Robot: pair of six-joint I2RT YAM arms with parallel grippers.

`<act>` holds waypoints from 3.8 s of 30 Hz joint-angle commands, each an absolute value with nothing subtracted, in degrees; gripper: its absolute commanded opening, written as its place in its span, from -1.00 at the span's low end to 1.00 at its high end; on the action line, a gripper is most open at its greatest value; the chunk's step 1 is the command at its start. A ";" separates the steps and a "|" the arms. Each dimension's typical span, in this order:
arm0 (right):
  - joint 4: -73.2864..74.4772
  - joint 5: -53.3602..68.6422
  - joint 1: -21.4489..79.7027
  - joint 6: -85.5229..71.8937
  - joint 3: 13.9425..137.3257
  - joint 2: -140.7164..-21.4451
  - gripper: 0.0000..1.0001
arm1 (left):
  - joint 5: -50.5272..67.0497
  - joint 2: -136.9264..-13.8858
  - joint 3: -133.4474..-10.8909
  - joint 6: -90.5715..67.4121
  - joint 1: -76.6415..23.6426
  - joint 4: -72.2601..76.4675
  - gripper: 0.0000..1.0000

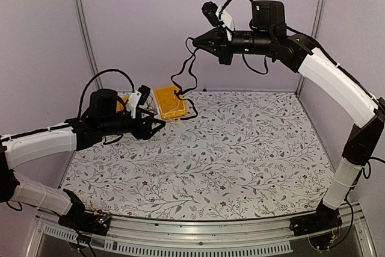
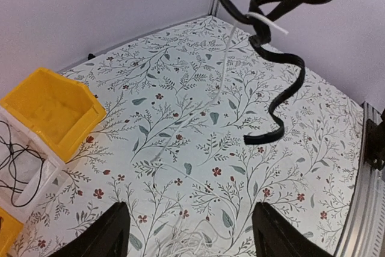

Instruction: Untangle the cables

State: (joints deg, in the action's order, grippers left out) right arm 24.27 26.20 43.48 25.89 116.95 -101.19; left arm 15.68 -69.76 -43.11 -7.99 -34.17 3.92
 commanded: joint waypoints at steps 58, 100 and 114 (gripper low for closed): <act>22.08 24.52 41.57 23.80 101.23 -97.46 -1.00 | 11.53 -74.64 -61.37 -4.99 -37.73 2.55 0.17; 25.97 22.43 39.73 22.88 96.49 -95.80 0.09 | 19.83 -94.06 -83.29 -10.82 -33.54 1.11 -1.00; 26.89 20.32 38.76 22.67 86.17 -89.22 0.11 | 13.85 -93.50 -84.66 -10.37 -18.52 -5.81 -1.00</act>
State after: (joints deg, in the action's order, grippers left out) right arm 26.72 21.23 38.98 22.90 87.22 -91.35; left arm 15.84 -94.45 -83.33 -10.79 -21.45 -5.96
